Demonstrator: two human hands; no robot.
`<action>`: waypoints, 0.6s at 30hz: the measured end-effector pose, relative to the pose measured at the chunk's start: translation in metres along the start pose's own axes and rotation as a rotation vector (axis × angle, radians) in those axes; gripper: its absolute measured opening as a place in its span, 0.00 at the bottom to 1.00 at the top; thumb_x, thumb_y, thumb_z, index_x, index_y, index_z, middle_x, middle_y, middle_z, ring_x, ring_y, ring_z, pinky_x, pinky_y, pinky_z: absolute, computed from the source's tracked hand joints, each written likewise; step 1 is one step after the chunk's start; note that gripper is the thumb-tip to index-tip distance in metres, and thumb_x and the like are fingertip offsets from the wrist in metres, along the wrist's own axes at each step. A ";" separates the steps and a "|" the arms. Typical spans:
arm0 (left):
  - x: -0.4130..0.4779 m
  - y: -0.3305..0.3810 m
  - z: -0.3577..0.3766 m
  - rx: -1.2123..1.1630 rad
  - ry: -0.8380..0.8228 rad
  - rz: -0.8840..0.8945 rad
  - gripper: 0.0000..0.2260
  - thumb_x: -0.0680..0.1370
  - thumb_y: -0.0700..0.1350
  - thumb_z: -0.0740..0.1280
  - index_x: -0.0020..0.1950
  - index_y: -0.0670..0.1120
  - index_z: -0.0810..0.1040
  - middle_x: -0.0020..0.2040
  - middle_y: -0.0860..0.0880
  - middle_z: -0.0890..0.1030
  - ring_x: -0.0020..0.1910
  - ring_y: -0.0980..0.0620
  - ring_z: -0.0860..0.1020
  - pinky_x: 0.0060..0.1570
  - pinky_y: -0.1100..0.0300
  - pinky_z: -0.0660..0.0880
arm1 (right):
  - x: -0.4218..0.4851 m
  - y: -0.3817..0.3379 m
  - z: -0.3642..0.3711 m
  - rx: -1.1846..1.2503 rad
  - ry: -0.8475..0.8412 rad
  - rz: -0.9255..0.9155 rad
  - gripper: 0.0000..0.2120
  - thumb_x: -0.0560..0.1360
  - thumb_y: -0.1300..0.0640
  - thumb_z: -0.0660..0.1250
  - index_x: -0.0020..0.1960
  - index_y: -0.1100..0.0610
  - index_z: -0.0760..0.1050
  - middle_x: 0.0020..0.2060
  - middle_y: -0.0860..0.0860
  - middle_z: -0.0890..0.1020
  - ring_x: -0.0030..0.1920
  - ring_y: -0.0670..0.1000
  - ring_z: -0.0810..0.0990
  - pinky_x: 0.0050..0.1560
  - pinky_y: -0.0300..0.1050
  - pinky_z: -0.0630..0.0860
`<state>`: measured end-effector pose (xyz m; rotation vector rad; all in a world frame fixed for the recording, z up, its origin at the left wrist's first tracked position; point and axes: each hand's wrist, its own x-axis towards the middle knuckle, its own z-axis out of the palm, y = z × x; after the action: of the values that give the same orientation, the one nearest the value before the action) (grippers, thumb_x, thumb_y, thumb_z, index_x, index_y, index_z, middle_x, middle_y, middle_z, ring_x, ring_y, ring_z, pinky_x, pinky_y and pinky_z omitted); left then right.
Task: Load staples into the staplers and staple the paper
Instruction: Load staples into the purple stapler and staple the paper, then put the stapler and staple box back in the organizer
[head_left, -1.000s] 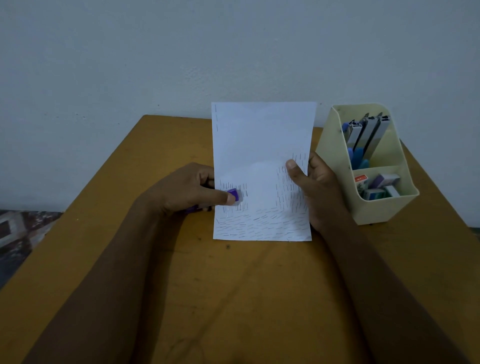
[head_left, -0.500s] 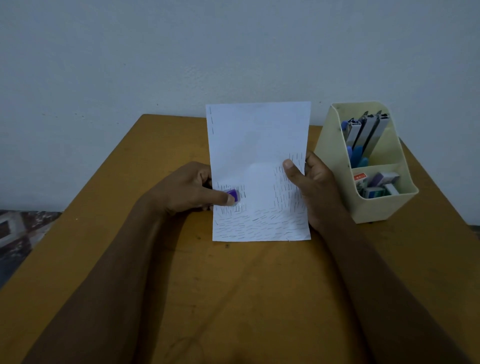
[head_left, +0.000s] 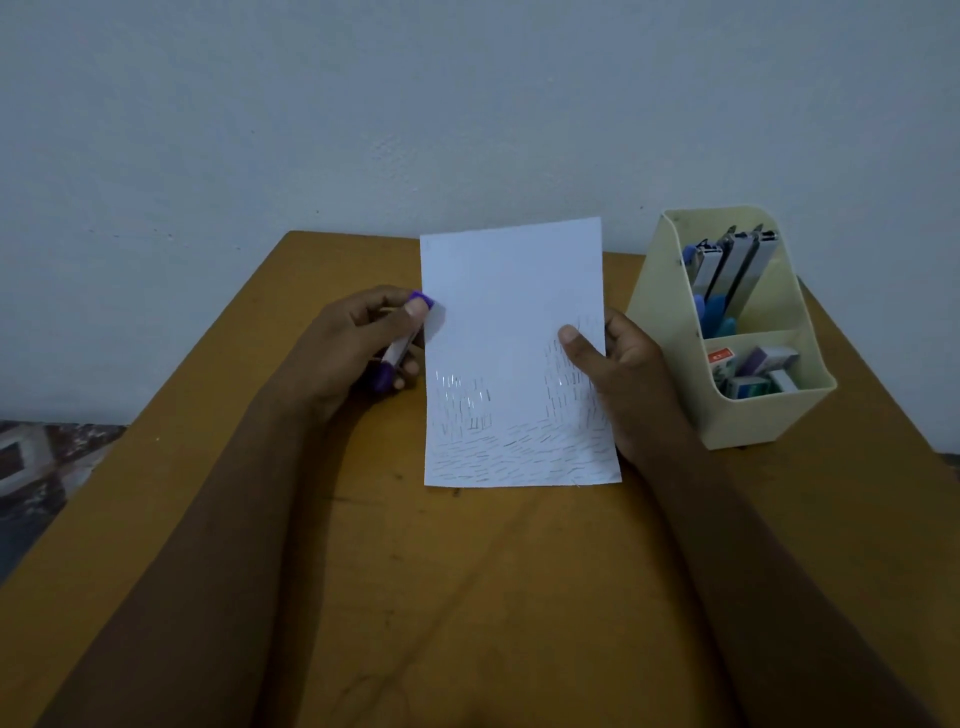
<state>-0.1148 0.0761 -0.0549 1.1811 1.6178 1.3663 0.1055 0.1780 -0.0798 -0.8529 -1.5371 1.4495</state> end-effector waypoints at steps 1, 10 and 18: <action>0.000 0.000 0.001 0.020 0.069 0.030 0.12 0.79 0.52 0.63 0.57 0.48 0.79 0.39 0.46 0.80 0.32 0.53 0.77 0.33 0.63 0.76 | 0.000 0.001 0.001 -0.035 -0.002 -0.002 0.07 0.77 0.57 0.65 0.55 0.52 0.75 0.51 0.47 0.83 0.50 0.46 0.83 0.49 0.42 0.80; 0.014 -0.007 -0.004 0.089 0.542 0.217 0.17 0.73 0.57 0.71 0.56 0.49 0.77 0.42 0.51 0.81 0.35 0.57 0.75 0.32 0.63 0.73 | -0.008 0.004 0.019 -0.736 -0.084 -0.226 0.15 0.77 0.48 0.63 0.59 0.56 0.74 0.53 0.48 0.82 0.44 0.41 0.78 0.39 0.25 0.69; 0.014 -0.007 0.000 0.286 0.655 0.347 0.15 0.73 0.51 0.72 0.57 0.50 0.76 0.53 0.54 0.79 0.44 0.58 0.78 0.38 0.75 0.72 | -0.009 0.007 0.023 -1.025 -0.102 -0.208 0.22 0.74 0.44 0.67 0.64 0.54 0.70 0.59 0.49 0.79 0.54 0.50 0.80 0.50 0.39 0.73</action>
<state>-0.1213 0.0890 -0.0608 1.3015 2.1909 1.9334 0.0879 0.1604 -0.0872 -1.1322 -2.3939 0.4834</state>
